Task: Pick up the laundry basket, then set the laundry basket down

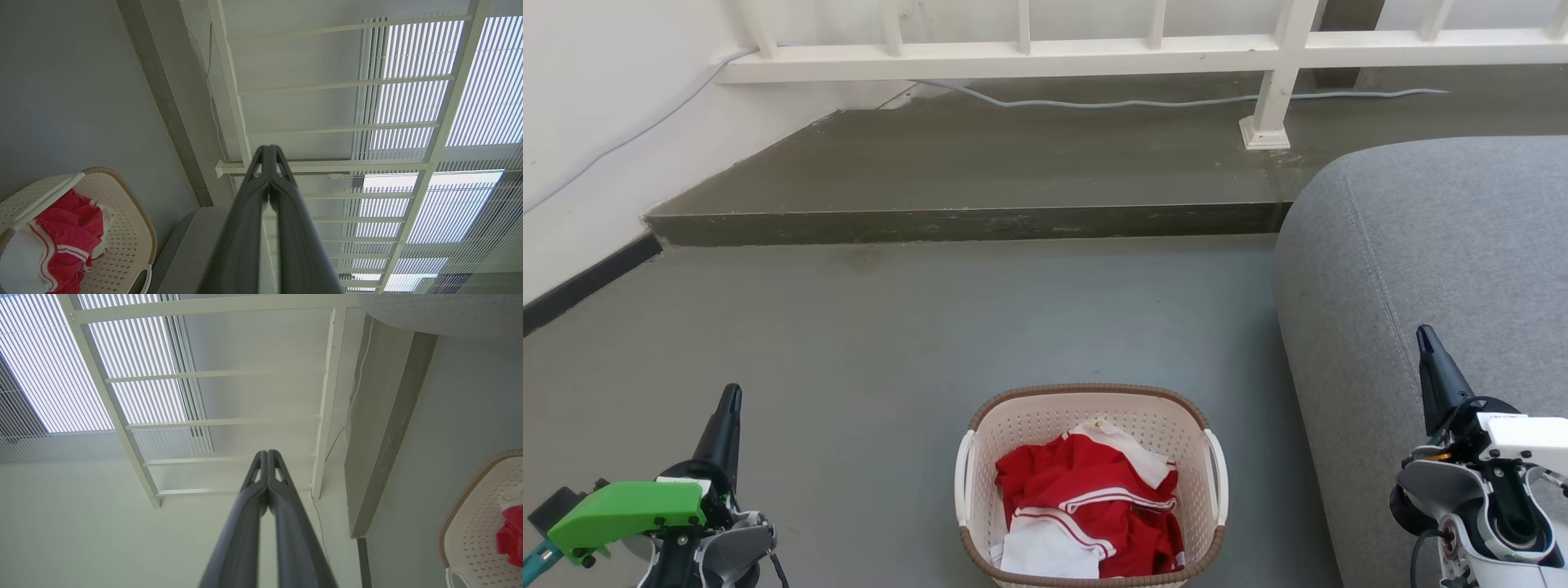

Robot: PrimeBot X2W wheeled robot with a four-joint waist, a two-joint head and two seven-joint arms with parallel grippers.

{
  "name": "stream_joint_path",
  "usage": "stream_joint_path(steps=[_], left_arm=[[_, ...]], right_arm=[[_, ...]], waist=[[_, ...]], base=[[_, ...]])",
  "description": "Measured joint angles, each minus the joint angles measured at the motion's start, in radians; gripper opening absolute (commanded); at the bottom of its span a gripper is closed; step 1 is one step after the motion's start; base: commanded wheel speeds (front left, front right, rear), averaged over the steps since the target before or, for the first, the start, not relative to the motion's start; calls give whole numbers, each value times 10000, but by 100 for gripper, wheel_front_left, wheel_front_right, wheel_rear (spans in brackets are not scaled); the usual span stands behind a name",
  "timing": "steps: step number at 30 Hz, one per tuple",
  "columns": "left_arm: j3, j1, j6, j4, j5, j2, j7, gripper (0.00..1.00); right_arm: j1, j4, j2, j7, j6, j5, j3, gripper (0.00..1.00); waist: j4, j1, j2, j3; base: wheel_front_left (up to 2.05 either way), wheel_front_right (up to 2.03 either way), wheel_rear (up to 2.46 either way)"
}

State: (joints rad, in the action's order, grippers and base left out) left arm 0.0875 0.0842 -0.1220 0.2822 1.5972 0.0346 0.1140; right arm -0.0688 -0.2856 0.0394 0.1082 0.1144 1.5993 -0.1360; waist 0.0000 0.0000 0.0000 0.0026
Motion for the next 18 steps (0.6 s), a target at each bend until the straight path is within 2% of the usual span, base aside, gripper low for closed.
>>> stream_joint_path(steps=[18], left_arm=[[0, 0, -2, -10, 0, -2, -2, 0]], right_arm=[[0, 13, 0, 0, 0, 12, -4, 0]], waist=[[0, 0, 0, 1]], base=[[0, 0, 0]])
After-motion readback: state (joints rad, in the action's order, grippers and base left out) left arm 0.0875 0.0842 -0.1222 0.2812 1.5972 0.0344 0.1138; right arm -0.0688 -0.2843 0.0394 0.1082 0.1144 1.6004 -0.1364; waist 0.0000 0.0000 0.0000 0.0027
